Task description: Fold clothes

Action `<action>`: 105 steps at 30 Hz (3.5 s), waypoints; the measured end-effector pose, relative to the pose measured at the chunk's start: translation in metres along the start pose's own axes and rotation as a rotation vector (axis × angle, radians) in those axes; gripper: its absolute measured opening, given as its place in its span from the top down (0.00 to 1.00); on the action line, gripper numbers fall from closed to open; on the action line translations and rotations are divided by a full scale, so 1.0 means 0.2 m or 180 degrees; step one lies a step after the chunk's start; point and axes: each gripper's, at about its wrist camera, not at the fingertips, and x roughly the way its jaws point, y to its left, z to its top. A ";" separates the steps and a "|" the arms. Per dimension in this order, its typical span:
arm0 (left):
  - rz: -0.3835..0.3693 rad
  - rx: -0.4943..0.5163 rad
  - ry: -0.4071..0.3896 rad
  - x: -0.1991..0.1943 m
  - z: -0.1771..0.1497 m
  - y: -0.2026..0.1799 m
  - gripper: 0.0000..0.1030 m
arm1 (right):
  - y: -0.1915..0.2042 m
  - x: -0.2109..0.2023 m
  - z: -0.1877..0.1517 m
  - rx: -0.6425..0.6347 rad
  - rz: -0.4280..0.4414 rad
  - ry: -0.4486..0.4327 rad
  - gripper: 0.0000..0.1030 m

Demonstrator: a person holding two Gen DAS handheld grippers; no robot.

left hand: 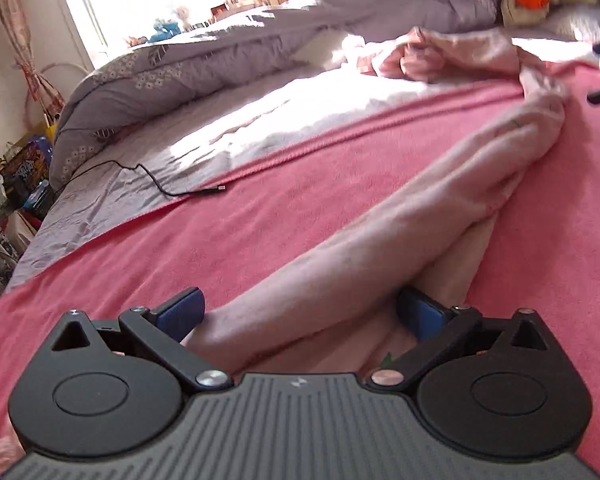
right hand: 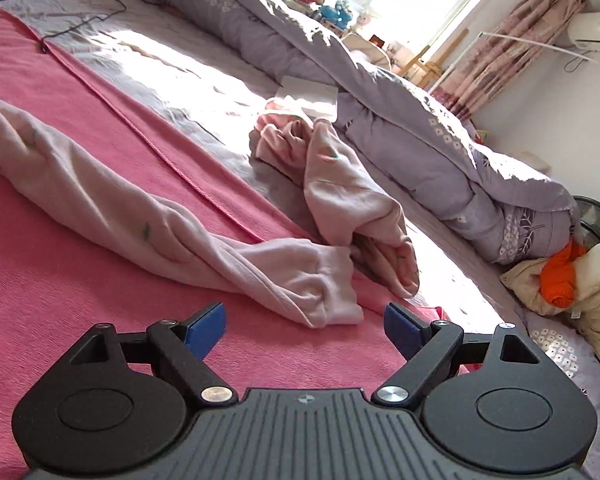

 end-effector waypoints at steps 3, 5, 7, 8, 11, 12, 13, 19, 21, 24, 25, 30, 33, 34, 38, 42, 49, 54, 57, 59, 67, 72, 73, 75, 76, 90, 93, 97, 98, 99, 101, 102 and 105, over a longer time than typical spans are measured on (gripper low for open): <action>-0.0230 -0.0368 0.0018 0.02 -0.03 0.10 0.00 | -0.09 0.14 -0.06 -0.0046 -0.0135 -0.0011 0.16; -0.0203 -0.0336 -0.0004 0.01 -0.04 0.09 0.00 | -0.05 0.28 -0.02 -0.0059 -0.0189 -0.0041 0.18; -0.0217 -0.0350 -0.0014 0.01 -0.04 0.09 0.00 | -0.04 0.34 0.01 0.0104 -0.0040 -0.0018 0.38; -0.0253 -0.0392 -0.0010 0.02 -0.04 0.10 0.00 | -0.04 0.36 0.03 0.0219 0.0069 -0.0012 0.70; -0.0292 -0.0439 -0.0015 0.02 -0.04 0.11 0.00 | -0.07 0.20 0.08 0.0362 0.0013 -0.0067 0.88; -0.0297 -0.0443 -0.0018 0.02 -0.04 0.11 0.00 | -0.08 0.15 0.10 0.0409 -0.0008 -0.0086 0.89; -0.0304 -0.0449 -0.0021 0.02 -0.04 0.11 0.00 | -0.09 0.10 0.12 0.0457 -0.0028 -0.0105 0.89; -0.0375 -0.0530 -0.0120 -0.02 -0.04 0.14 0.00 | -0.42 -0.63 0.10 0.1296 0.0292 -0.0471 0.88; -0.0407 -0.0597 -0.0166 -0.03 -0.04 0.16 0.00 | -0.49 -0.84 0.08 0.1522 0.0419 -0.0520 0.84; -0.0434 -0.0677 -0.0197 -0.04 -0.04 0.18 0.00 | -0.59 -1.05 0.05 0.1842 0.0489 -0.0532 0.75; -0.0433 -0.0683 -0.0212 -0.05 -0.04 0.19 0.00 | -0.61 -1.02 0.04 0.1886 0.0358 -0.0462 0.69; -0.0430 -0.0715 -0.0288 -0.06 -0.04 0.19 0.00 | -0.44 -0.63 -0.10 0.1684 0.0186 0.0072 0.57; -0.0428 -0.0734 -0.0334 -0.08 -0.04 0.20 0.00 | -0.06 -0.64 -0.10 0.1016 0.0707 -0.0168 0.59; -0.0428 -0.0741 -0.0349 -0.08 -0.05 0.20 0.00 | 0.07 -0.67 -0.08 0.0763 0.0919 -0.0309 0.59; -0.0451 -0.0771 -0.0414 -0.10 -0.05 0.21 0.00 | 0.48 -0.73 0.06 -0.0055 0.1200 -0.0522 0.42; -0.0484 -0.0802 -0.0482 -0.12 -0.05 0.23 0.00 | 0.63 -0.58 0.11 -0.0320 0.0940 -0.0310 0.64; -0.0543 -0.0858 -0.0600 -0.15 -0.06 0.25 0.00 | 0.37 -0.39 0.25 0.0441 0.0641 -0.0296 0.75; -0.0573 -0.0899 -0.0639 -0.16 -0.07 0.26 0.00 | 0.28 -0.12 0.37 0.0820 0.0637 -0.0228 0.61; -0.0558 -0.0930 -0.0539 -0.13 -0.07 0.27 0.00 | 0.29 0.02 0.42 0.0894 0.0532 -0.0247 0.47; -0.0547 -0.0951 -0.0471 -0.11 -0.07 0.27 0.00 | 0.26 0.07 0.44 0.1092 0.0512 -0.0264 0.43; -0.0513 -0.1098 -0.0254 -0.04 -0.08 0.31 0.00 | 0.00 -0.20 0.12 0.1352 0.0489 -0.0464 0.28; -0.0465 -0.1051 -0.0215 -0.03 -0.08 0.30 0.00 | 0.04 -0.50 -0.23 0.0988 0.0525 -0.0436 0.28; -0.0457 -0.1040 -0.0210 -0.03 -0.08 0.29 0.00 | 0.07 -0.53 -0.28 0.0987 0.0583 -0.0430 0.28; -0.0428 -0.1012 -0.0194 -0.03 -0.07 0.29 0.00 | 0.13 -0.57 -0.35 0.0978 0.0677 -0.0408 0.28; -0.0406 -0.0990 -0.0182 -0.03 -0.07 0.28 0.00 | 0.16 -0.57 -0.37 0.0968 0.0712 -0.0392 0.28; -0.0031 -0.0744 -0.0088 -0.06 -0.08 0.18 0.00 | 0.27 -0.53 -0.42 0.0732 0.0805 -0.0385 0.29; 0.0050 -0.0668 -0.0039 -0.04 -0.08 0.16 0.00 | 0.24 -0.51 -0.42 0.0817 0.0908 -0.0319 0.32; 0.0136 -0.0591 0.0036 -0.03 -0.06 0.13 0.00 | 0.16 -0.48 -0.37 0.1115 0.1039 -0.0018 0.45; 0.0156 -0.0589 0.0055 -0.03 -0.06 0.13 0.00 | 0.13 -0.48 -0.34 0.1199 0.1016 0.0119 0.67; 0.0238 -0.0609 0.0120 -0.04 -0.04 0.12 0.00 | 0.07 -0.48 -0.31 0.1382 0.1064 0.0242 0.84; 0.0377 -0.0673 0.0271 -0.09 0.01 0.09 0.07 | -0.09 -0.49 -0.24 0.1824 0.1224 0.0442 0.85; 0.0401 -0.0676 0.0356 -0.14 0.06 0.07 0.10 | -0.18 -0.50 -0.21 0.2081 0.1336 0.0517 0.85; 0.0262 -0.0733 0.0397 -0.36 0.21 -0.02 0.07 | -0.47 -0.53 -0.13 0.2854 0.1793 0.0755 0.86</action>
